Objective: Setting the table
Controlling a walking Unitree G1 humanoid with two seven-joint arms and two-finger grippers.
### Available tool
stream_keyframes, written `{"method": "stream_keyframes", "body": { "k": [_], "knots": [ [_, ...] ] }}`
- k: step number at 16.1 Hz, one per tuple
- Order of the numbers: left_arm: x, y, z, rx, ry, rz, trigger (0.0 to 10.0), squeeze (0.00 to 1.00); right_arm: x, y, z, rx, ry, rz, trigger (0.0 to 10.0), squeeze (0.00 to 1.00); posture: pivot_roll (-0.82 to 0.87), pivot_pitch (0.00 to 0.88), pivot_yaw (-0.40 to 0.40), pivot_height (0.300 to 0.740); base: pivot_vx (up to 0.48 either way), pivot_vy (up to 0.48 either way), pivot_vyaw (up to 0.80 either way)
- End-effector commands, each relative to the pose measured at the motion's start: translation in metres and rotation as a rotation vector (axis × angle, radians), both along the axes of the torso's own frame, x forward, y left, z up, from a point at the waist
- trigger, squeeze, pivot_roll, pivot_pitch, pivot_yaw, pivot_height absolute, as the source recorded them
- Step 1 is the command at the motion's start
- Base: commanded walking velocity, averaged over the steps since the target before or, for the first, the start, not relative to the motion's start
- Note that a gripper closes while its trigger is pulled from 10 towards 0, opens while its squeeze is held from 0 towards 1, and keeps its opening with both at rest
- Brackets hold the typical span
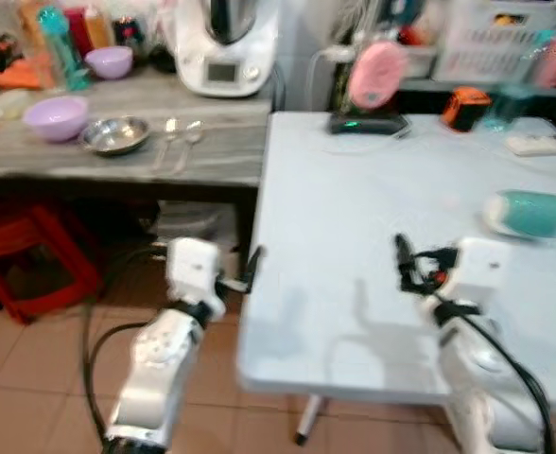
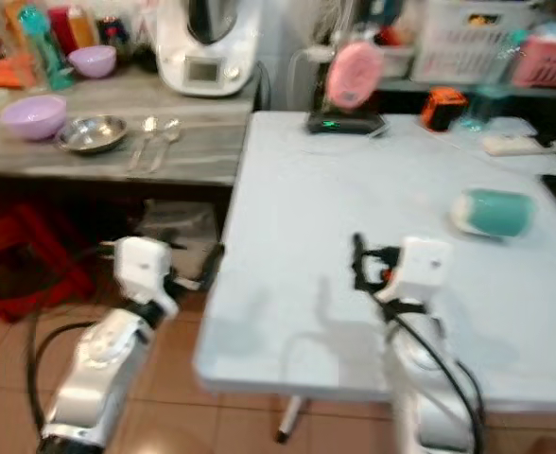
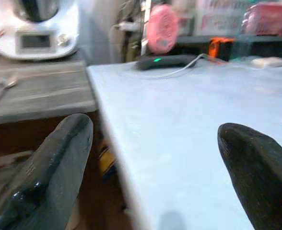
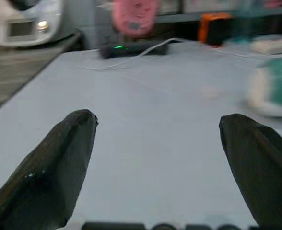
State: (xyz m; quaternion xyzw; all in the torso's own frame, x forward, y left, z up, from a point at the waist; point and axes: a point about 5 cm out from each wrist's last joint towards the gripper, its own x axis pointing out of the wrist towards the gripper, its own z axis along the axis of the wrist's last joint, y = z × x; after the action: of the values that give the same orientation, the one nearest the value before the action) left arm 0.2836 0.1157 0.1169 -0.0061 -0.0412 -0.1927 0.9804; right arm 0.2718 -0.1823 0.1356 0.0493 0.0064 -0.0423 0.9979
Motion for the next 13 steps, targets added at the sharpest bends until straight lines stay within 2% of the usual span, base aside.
{"method": "stream_keyframes", "body": {
  "k": [1,13],
  "knots": [
    [0.0008,0.01,0.0018,0.02,-0.007,0.028,10.0,0.0,0.002,0.008,0.0061,0.013,-0.025,0.023,10.0,0.0,-0.07,0.039,-0.007,0.74,0.0,-0.375,0.0],
    [0.0018,0.0082,0.0011,0.042,-0.009,0.021,10.0,0.0,0.0018,0.0074,0.0063,0.009,-0.028,0.022,10.0,0.0,-0.07,0.039,-0.006,0.74,0.0,-0.363,0.0]
  ]
}}
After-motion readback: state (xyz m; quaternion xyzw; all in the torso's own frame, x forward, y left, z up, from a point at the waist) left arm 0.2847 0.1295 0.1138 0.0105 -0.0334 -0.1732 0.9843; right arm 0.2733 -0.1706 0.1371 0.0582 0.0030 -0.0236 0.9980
